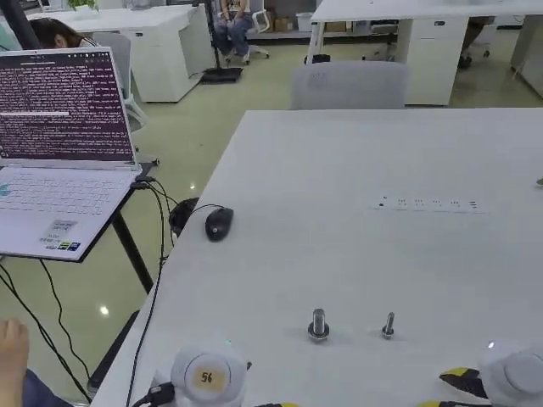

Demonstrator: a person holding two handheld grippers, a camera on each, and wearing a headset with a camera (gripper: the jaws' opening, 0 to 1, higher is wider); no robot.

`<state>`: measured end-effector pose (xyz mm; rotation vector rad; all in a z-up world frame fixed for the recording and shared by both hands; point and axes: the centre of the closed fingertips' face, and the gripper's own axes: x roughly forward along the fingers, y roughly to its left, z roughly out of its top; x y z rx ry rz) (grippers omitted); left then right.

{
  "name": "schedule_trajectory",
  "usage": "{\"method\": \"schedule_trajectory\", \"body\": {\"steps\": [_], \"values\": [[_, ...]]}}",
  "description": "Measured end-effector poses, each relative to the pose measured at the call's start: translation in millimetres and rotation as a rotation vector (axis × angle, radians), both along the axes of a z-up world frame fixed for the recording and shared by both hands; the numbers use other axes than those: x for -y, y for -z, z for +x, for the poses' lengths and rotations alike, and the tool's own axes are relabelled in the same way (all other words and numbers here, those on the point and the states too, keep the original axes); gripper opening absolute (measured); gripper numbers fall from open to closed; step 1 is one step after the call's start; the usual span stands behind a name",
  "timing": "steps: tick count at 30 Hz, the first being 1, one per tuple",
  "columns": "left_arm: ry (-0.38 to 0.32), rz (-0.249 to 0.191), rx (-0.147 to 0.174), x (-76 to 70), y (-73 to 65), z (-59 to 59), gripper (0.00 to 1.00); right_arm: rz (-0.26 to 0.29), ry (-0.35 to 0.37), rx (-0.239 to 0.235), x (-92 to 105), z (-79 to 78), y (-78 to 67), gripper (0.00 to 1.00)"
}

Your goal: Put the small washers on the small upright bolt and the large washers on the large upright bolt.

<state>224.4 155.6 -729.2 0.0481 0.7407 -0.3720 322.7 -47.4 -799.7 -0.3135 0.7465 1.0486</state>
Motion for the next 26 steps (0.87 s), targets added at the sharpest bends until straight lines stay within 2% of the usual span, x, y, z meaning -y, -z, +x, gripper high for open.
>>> {"method": "schedule_trajectory", "body": {"steps": [4, 16, 26], "values": [[0.008, -0.003, 0.004, 1.4, -1.7, 2.3, 0.58, 0.039, 0.044, -0.002, 2.6, 0.3, -1.5, 0.47], [0.040, 0.005, -0.003, 11.8, -0.9, 1.7, 0.58, 0.062, 0.067, 0.006, -0.5, -4.0, -1.1, 0.49], [0.039, 0.009, -0.005, 16.1, -1.1, -1.8, 0.58, 0.060, 0.076, -0.001, 2.8, -19.2, 4.6, 0.48]]}}
